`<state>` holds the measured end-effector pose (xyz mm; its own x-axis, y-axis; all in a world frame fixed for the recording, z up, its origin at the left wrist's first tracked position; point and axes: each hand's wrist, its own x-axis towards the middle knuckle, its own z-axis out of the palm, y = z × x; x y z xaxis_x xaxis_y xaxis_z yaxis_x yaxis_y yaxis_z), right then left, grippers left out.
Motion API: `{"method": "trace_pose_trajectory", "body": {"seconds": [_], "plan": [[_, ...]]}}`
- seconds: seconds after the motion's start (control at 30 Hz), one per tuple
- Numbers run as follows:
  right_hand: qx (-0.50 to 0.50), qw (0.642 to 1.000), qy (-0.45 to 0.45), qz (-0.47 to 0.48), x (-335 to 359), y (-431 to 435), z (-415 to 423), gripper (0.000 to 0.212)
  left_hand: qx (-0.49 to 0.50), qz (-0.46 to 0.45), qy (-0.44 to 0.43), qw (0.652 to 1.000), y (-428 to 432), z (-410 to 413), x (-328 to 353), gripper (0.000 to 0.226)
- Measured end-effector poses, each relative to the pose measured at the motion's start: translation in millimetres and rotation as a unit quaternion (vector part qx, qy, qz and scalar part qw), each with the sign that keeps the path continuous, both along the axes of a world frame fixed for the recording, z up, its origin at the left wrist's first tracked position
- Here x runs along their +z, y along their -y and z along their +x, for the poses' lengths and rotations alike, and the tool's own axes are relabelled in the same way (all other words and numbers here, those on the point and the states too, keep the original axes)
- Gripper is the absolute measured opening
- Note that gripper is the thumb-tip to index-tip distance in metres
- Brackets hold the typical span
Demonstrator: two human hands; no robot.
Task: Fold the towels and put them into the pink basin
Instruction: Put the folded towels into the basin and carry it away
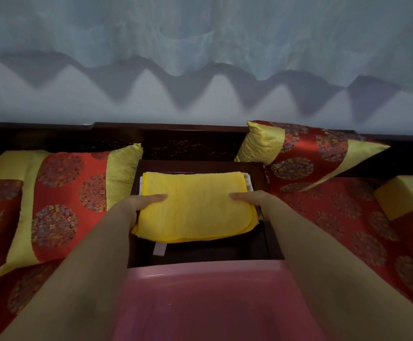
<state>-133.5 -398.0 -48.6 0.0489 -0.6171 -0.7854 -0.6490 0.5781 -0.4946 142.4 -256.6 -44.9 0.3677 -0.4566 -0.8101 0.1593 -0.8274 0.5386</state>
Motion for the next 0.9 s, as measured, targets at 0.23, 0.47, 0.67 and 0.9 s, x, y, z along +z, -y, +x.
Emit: {"method": "trace_pose_trajectory", "body": {"seconds": [0.23,0.47,0.67,0.9], "plan": [[0.004,0.999,-0.020,-0.032,0.7,0.9,4.7,0.111,0.004,-0.058,0.033,0.998,4.2,-4.2,-0.1,0.076],[-0.009,0.988,0.050,-0.145,18.9,-4.7,7.1,0.062,0.003,-0.156,0.064,0.986,7.4,-17.0,30.8,0.076],[-0.046,0.964,0.097,-0.242,81.5,-25.0,-13.9,0.052,0.001,-0.228,0.081,0.970,-10.3,-22.8,109.1,0.068],[-0.047,0.942,0.168,-0.286,171.5,-108.0,-54.5,0.027,0.018,-0.276,0.052,0.960,-90.2,-58.4,190.5,0.059]]}}
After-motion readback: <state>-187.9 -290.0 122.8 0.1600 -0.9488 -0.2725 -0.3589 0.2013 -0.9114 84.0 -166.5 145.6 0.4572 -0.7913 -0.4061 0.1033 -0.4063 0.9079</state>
